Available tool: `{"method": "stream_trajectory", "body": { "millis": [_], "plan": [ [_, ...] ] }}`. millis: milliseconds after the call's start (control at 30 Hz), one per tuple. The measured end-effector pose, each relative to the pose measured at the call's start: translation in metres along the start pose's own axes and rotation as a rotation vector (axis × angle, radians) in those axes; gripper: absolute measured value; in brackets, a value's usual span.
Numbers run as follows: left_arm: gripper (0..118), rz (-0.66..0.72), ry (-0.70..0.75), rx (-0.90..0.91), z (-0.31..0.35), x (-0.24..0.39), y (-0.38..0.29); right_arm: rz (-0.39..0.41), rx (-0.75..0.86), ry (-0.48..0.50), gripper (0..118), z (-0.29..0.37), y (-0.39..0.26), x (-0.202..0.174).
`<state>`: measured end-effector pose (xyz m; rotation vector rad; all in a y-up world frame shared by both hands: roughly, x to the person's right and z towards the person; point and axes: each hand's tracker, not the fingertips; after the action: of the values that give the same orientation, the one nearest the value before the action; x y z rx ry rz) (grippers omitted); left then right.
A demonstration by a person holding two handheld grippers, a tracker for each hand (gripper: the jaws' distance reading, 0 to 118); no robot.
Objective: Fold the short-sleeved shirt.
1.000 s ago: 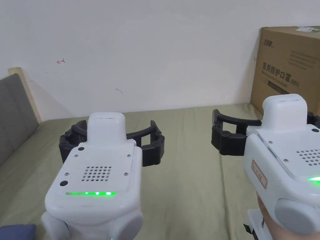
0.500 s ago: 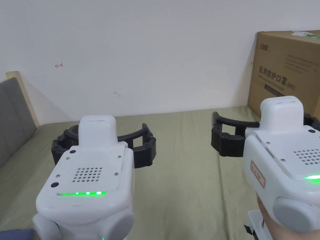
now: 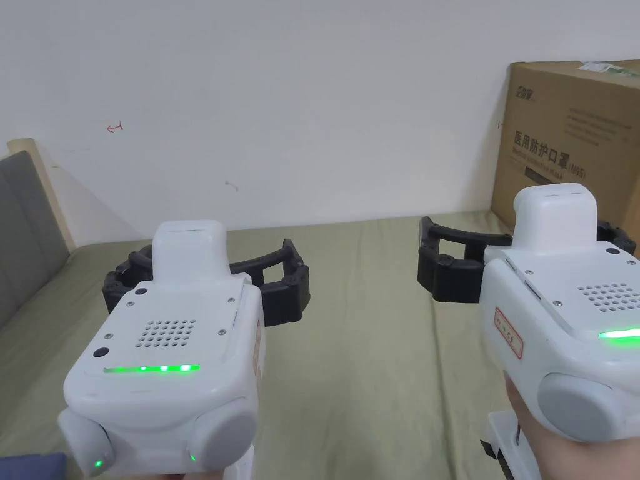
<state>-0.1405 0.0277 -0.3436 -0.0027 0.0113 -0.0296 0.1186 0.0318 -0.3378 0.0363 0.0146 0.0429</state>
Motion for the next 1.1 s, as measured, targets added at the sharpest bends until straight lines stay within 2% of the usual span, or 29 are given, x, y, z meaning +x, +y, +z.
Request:
{"method": "stream_trajectory", "body": {
  "millis": [467, 667, 1100],
  "plan": [
    [118, -0.041, -0.023, -0.006, 0.003, 0.008, -0.001, -0.003, -0.034, 0.014, 118, -0.001, -0.006, -0.006],
    [118, -0.018, -0.044, -0.013, 0.005, 0.009, -0.003, -0.001, -0.039, 0.022, 118, 0.001, -0.007, -0.008],
    [118, 0.094, 0.060, -0.101, -0.006, 0.001, -0.005, -0.003, -0.062, 0.046, 118, 0.000, -0.012, -0.008]
  ]
}}
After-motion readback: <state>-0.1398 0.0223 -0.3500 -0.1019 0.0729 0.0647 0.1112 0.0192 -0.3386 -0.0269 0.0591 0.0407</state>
